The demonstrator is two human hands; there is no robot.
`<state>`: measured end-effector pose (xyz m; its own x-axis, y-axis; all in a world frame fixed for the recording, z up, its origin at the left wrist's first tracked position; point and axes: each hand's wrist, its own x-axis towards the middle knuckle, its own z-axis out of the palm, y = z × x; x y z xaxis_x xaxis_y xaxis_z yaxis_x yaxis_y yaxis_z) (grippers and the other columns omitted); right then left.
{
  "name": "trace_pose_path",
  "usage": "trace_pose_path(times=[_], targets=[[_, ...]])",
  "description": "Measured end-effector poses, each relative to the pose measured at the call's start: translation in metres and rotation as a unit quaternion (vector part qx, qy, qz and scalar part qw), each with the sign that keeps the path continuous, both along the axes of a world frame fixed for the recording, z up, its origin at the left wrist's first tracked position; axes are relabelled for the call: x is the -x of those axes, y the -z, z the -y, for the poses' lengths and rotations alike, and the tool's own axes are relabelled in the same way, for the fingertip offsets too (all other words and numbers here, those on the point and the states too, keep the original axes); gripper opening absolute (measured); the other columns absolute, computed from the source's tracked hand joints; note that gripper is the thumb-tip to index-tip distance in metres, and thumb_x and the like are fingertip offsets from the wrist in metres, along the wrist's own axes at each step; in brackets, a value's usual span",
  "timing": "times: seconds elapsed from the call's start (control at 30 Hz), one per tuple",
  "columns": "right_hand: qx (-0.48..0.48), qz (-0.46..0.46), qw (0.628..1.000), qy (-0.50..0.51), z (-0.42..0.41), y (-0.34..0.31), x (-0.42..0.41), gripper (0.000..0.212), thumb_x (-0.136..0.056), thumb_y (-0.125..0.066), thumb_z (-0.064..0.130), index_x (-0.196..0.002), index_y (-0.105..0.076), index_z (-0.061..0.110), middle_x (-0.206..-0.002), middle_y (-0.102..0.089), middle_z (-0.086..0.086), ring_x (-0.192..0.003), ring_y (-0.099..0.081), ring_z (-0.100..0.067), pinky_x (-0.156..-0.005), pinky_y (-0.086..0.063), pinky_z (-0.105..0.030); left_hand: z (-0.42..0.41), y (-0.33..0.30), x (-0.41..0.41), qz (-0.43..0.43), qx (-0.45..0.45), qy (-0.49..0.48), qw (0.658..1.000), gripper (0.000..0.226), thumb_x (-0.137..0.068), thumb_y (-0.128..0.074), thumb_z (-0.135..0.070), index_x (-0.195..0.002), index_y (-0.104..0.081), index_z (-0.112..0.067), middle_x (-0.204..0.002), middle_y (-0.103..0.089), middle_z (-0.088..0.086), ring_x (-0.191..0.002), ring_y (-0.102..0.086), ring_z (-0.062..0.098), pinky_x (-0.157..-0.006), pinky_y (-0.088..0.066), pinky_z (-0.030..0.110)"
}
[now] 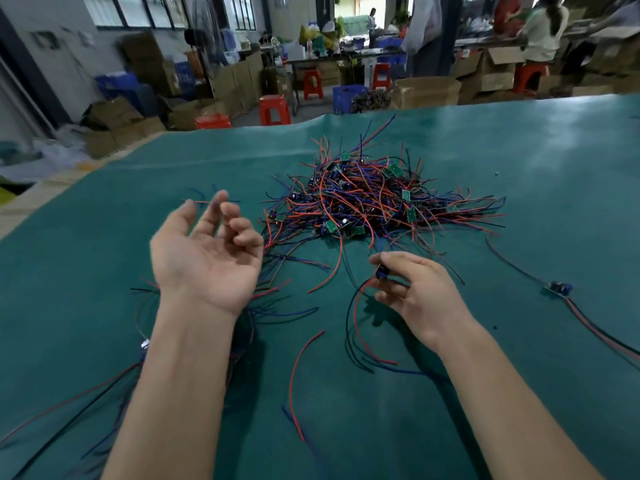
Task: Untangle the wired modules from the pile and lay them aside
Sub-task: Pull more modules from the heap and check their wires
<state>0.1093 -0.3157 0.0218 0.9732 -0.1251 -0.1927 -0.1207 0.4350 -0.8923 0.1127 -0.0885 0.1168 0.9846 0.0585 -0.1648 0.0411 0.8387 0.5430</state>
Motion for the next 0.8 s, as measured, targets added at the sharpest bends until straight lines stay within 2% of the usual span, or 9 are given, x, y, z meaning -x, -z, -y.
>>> trace_pose_path(times=[0.1,0.17,0.27,0.33,0.43,0.57,0.63,0.7,0.8], targets=[[-0.022,0.007,1.0,0.002,0.004,0.0,0.0,0.004,-0.09,-0.069,0.01,-0.087,-0.07,0.008,-0.077,-0.071,0.001,-0.062,-0.058,-0.014,-0.05,-0.041,-0.023,0.012,-0.017,0.009,0.037,-0.016,-0.042,0.998,0.034,-0.1,-0.04,-0.035,-0.084,-0.062,-0.014,-0.066,-0.057,0.0,-0.05,-0.047,0.012,-0.046,-0.034,0.018],[-0.056,0.006,0.998,0.001,0.004,-0.001,0.0,0.016,-0.073,-0.077,0.014,-0.083,-0.066,0.01,-0.072,-0.066,0.001,-0.058,-0.052,-0.012,-0.049,-0.036,-0.023,0.034,-0.022,0.011,0.091,-0.155,-0.046,0.983,0.027,-0.099,-0.046,-0.029,-0.081,-0.062,-0.016,-0.063,-0.058,-0.002,-0.051,-0.049,0.012,-0.046,-0.036,0.018],[-0.116,0.0,0.993,0.018,0.009,-0.005,0.0,0.015,-0.067,-0.077,0.02,-0.078,-0.072,0.011,-0.073,-0.064,0.001,-0.054,-0.051,-0.01,-0.044,-0.033,-0.019,0.075,-0.006,0.005,0.169,-0.459,-0.005,0.873,0.017,-0.096,-0.057,-0.015,-0.082,-0.065,-0.017,-0.07,-0.065,0.001,-0.062,-0.057,0.013,-0.055,-0.044,0.022],[-0.122,-0.001,0.992,0.031,0.013,-0.006,-0.001,0.011,-0.073,-0.077,0.023,-0.076,-0.076,0.012,-0.067,-0.06,0.002,-0.05,-0.053,-0.008,-0.04,-0.032,-0.016,0.094,0.02,-0.001,0.16,-0.547,0.088,0.817,0.016,-0.099,-0.058,-0.018,-0.09,-0.067,-0.009,-0.083,-0.068,0.008,-0.076,-0.06,0.018,-0.067,-0.048,0.029],[0.012,0.03,0.997,0.072,0.012,0.0,-0.003,0.017,-0.085,-0.078,0.021,-0.069,-0.077,0.014,-0.059,-0.061,0.003,-0.045,-0.051,-0.006,-0.038,-0.034,-0.017,0.107,0.064,-0.006,0.133,-0.543,0.192,0.806,0.038,-0.101,-0.058,-0.033,-0.098,-0.068,0.004,-0.09,-0.073,0.021,-0.073,-0.065,0.024,-0.071,-0.056,0.037],[0.197,0.085,0.97,0.118,0.008,0.011,-0.005,0.021,-0.086,-0.081,0.02,-0.066,-0.077,0.015,-0.057,-0.061,0.005,-0.044,-0.046,-0.005,-0.043,-0.036,-0.018,0.111,0.098,-0.005,0.121,-0.5,0.185,0.837,0.034,-0.103,-0.055,-0.022,-0.098,-0.065,0.01,-0.068,-0.069,0.011,-0.047,-0.062,0.014,-0.044,-0.051,0.022],[0.231,0.102,0.96,0.116,0.007,0.014,-0.006,0.023,-0.085,-0.082,0.021,-0.064,-0.076,0.016,-0.054,-0.058,0.008,-0.045,-0.045,-0.004,-0.044,-0.037,-0.017,0.105,0.106,-0.005,0.13,-0.497,0.172,0.84,0.03,-0.103,-0.055,-0.022,-0.095,-0.066,0.005,-0.058,-0.064,0.003,-0.04,-0.056,0.012,-0.038,-0.043,0.019],[0.266,0.114,0.951,0.107,0.005,0.017,-0.008,0.022,-0.084,-0.083,0.024,-0.064,-0.076,0.017,-0.051,-0.056,0.007,-0.045,-0.045,-0.006,-0.044,-0.037,-0.019,0.098,0.113,-0.003,0.152,-0.537,0.13,0.819,0.028,-0.102,-0.058,-0.027,-0.084,-0.069,-0.007,-0.053,-0.06,0.001,-0.036,-0.047,0.011,-0.036,-0.034,0.017],[0.244,0.115,0.96,0.079,0.002,0.02,-0.007,0.017,-0.083,-0.084,0.022,-0.068,-0.078,0.015,-0.055,-0.061,0.003,-0.048,-0.052,-0.008,-0.046,-0.042,-0.02,0.094,0.122,0.0,0.167,-0.562,0.069,0.807,0.04,-0.101,-0.059,-0.029,-0.067,-0.059,-0.009,-0.049,-0.053,-0.001,-0.038,-0.04,0.011,-0.039,-0.03,0.02]])
